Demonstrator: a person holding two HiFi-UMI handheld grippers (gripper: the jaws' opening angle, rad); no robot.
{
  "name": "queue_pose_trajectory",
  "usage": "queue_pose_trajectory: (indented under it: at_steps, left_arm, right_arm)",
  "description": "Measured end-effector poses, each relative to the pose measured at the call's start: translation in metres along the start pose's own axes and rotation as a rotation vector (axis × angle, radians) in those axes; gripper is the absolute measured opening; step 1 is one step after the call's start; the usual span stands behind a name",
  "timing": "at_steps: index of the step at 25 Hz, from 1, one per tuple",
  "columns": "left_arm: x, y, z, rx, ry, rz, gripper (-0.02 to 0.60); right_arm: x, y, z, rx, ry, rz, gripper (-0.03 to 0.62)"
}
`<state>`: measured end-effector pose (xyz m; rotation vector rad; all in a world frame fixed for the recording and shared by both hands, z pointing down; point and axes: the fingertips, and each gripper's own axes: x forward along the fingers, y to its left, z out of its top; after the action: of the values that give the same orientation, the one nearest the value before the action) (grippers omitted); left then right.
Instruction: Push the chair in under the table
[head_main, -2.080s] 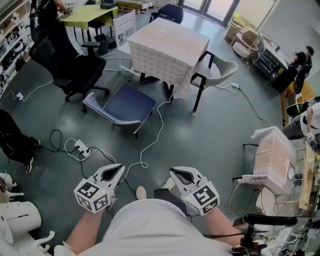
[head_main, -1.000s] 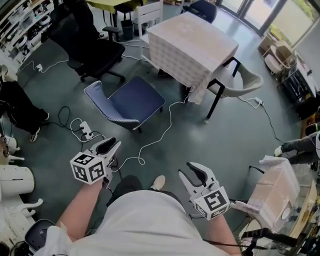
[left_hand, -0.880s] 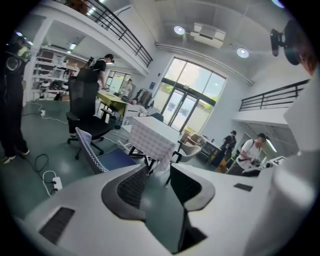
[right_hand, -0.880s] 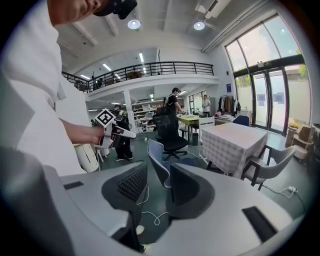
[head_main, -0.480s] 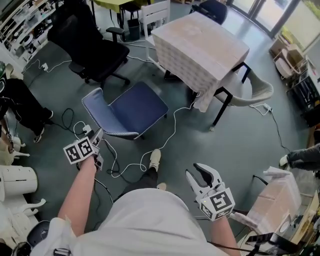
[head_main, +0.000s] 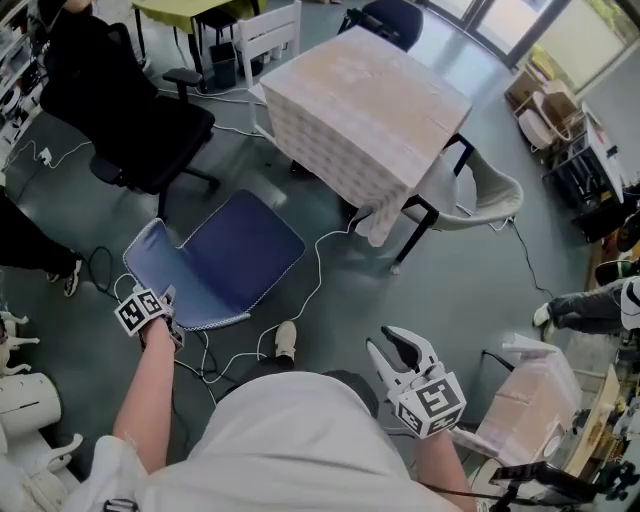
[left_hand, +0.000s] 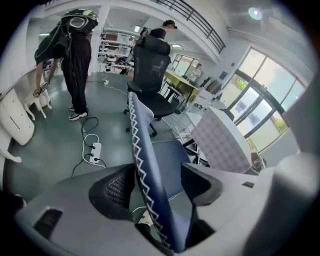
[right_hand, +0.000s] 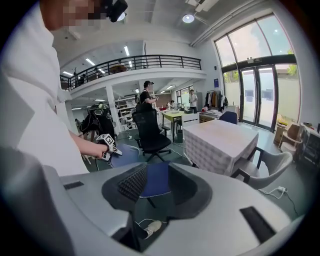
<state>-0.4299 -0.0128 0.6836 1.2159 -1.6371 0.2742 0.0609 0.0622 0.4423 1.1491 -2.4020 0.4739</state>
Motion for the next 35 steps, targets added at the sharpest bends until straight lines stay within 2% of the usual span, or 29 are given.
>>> queue_pose_trajectory:
  at_steps: [2,5,6,7,9,13,19,25,35]
  left_arm:
    - [0.018,-0.001,-0.002,0.003,0.038,0.019,0.285]
    - [0.034,0.003,-0.011,-0.064,0.098,0.031,0.277]
    - [0.035,0.006,-0.014,-0.085,0.117,0.038,0.257]
    - [0.035,0.007,-0.015,-0.091,0.129,0.048,0.207]
    - [0.035,0.007,-0.013,-0.087,0.134,0.061,0.144]
    - [0.036,0.005,-0.01,-0.142,0.121,0.054,0.106]
    - [0.043,-0.015,-0.01,-0.204,0.106,0.072,0.086]
    - [0.063,-0.065,-0.007,-0.225,0.1,0.072,0.083]
    - [0.107,-0.145,0.016,-0.239,0.095,0.068,0.083]
  right_arm:
    - [0.017,-0.004,0.005,-0.003,0.014,0.009,0.138]
    - [0.036,-0.005,0.01,-0.02,0.051,0.035,0.138]
    - [0.041,-0.005,0.012,-0.029,0.062,0.043,0.138]
    - [0.045,-0.007,0.013,-0.034,0.069,0.049,0.138]
    - [0.055,-0.015,0.016,-0.029,0.073,0.057,0.138]
    - [0.073,-0.029,0.02,-0.028,0.082,0.091,0.138]
    - [0.094,-0.066,0.033,-0.038,0.095,0.137,0.138]
    - [0.109,-0.117,0.057,-0.051,0.089,0.169,0.138]
    - [0.115,-0.201,0.064,-0.007,0.097,0.142,0.138]
